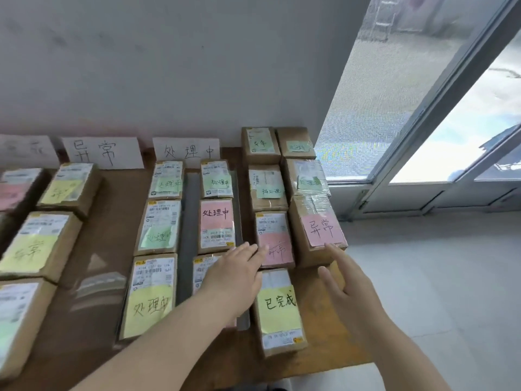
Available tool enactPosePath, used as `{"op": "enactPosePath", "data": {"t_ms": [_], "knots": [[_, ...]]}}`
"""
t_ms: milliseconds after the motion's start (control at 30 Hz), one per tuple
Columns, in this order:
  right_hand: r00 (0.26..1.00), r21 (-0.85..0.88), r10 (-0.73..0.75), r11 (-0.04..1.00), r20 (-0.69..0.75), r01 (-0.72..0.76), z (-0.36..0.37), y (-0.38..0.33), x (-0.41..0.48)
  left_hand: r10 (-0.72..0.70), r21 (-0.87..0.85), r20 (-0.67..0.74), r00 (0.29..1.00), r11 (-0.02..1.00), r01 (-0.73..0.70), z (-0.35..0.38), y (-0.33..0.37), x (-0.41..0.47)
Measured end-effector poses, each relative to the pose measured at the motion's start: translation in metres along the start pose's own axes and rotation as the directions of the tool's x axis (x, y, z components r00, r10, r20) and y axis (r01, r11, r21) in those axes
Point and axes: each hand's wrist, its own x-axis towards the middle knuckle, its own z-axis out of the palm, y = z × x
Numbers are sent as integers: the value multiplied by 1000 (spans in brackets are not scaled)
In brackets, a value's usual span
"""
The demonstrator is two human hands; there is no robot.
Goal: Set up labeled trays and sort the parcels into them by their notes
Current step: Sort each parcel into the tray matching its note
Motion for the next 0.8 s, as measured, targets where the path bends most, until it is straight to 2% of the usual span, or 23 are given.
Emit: {"op": "enactPosePath", "data": {"t_ms": [133, 400, 500, 667, 800], "knots": [[999, 43, -24, 999, -34, 26, -25, 30, 23, -103, -36, -30, 994, 994, 102, 10, 23, 8], [998, -31, -3, 1000, 55, 5, -30, 71, 61, -340, -112, 2, 940, 934, 338, 40, 49, -18], [996, -98, 33, 995, 89, -24, -26, 71, 77, -392, -134, -8, 920, 912, 387, 47, 59, -29], [993, -292, -31, 954, 114, 63, -7, 52, 100, -435, -141, -49, 899, 894, 425, 49, 71, -46], [992, -400, 11, 916, 125, 40, 9, 43, 111, -452, -138, -73, 889, 887, 440, 49, 76, -53]]}}
